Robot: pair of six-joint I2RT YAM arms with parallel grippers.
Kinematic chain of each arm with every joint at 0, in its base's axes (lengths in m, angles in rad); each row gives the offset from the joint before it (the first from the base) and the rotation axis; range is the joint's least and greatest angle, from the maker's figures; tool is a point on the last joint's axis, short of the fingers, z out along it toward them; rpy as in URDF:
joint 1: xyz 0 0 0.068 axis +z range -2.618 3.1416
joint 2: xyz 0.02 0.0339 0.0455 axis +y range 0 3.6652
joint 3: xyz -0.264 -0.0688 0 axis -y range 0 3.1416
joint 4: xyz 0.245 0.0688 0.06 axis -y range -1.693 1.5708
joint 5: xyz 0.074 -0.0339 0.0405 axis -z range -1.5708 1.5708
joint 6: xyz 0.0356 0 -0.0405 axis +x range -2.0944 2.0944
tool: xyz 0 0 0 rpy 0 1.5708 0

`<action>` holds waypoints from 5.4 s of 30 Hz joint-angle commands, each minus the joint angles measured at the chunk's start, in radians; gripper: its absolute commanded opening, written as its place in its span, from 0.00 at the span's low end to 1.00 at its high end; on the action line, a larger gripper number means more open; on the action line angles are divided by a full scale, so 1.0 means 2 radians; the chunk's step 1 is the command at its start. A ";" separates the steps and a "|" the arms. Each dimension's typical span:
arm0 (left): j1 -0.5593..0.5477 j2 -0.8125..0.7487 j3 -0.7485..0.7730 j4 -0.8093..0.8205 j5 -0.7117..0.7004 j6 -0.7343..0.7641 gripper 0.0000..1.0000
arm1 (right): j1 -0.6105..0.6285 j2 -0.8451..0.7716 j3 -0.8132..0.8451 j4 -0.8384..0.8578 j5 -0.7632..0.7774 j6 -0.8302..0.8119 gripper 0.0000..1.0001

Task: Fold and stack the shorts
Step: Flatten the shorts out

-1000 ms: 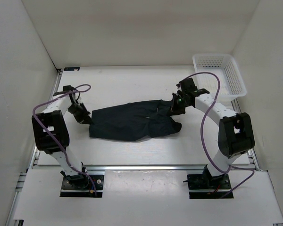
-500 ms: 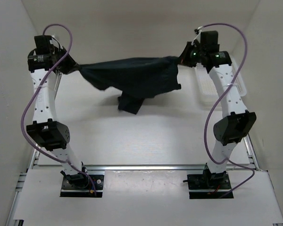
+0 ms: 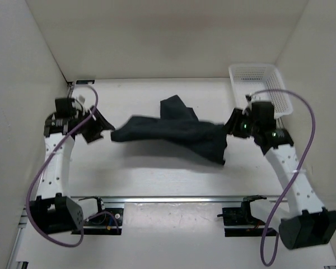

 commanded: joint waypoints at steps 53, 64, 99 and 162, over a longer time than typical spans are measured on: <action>-0.178 0.238 -0.040 0.065 -0.060 -0.036 0.10 | 0.073 0.065 -0.160 0.029 0.064 0.150 0.00; -0.153 0.243 0.074 -0.008 -0.141 -0.009 0.10 | 0.073 0.105 -0.002 -0.027 0.101 0.096 0.00; -0.224 0.203 -0.031 -0.010 -0.186 -0.011 0.63 | 0.073 -0.017 -0.174 -0.055 0.107 0.125 0.00; -0.182 0.233 -0.056 0.016 -0.109 0.025 0.10 | 0.073 -0.008 -0.165 -0.055 0.112 0.120 0.00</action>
